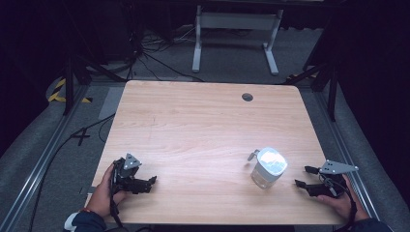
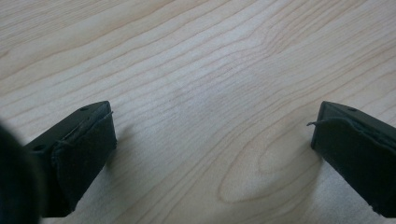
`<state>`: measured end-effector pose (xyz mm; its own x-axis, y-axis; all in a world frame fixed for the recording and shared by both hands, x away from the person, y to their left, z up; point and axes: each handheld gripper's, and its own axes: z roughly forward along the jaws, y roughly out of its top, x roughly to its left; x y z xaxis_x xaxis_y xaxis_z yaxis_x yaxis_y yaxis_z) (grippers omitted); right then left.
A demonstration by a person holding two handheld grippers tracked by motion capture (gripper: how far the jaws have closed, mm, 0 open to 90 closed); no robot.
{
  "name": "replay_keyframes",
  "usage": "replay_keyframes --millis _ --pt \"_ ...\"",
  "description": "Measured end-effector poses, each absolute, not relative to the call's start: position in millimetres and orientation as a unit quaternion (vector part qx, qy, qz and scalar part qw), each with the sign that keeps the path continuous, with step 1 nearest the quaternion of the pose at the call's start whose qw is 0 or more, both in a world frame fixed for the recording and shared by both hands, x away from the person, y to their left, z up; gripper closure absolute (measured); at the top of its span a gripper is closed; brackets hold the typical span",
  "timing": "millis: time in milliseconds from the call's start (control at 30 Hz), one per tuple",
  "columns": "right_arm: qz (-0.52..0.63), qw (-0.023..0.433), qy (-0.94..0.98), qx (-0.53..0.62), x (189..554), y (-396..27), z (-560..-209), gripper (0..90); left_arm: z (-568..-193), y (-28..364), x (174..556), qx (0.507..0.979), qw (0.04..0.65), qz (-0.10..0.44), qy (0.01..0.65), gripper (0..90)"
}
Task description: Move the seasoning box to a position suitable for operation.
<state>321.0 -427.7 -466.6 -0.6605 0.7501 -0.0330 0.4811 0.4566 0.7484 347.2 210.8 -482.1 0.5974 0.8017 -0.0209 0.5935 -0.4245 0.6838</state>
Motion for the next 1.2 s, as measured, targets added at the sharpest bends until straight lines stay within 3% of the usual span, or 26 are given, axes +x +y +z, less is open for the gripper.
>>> replay_keyframes --millis 567,667,733,800,933,1200 --pt "0.367 0.184 0.833 0.371 321 -427 -467 25.7 -481 201 358 0.865 0.344 0.125 0.344 1.0" --pt "0.367 0.184 0.833 0.371 321 -427 -467 25.7 -477 199 360 0.863 0.354 0.131 0.335 17.2" --pt "0.367 0.184 0.833 0.371 321 -427 -467 25.7 -474 195 363 0.869 0.345 0.12 0.335 19.6" --pt "0.367 0.184 0.833 0.371 321 -427 -467 25.7 -471 191 365 0.874 0.344 0.12 0.321 31.3" --pt "0.367 0.184 0.833 0.371 321 -427 -467 25.7 -468 186 368 0.876 0.347 0.133 0.308 44.8" --pt "0.367 0.184 0.833 0.371 321 -427 -467 25.7 -454 162 375 0.884 0.361 0.123 0.272 58.1"
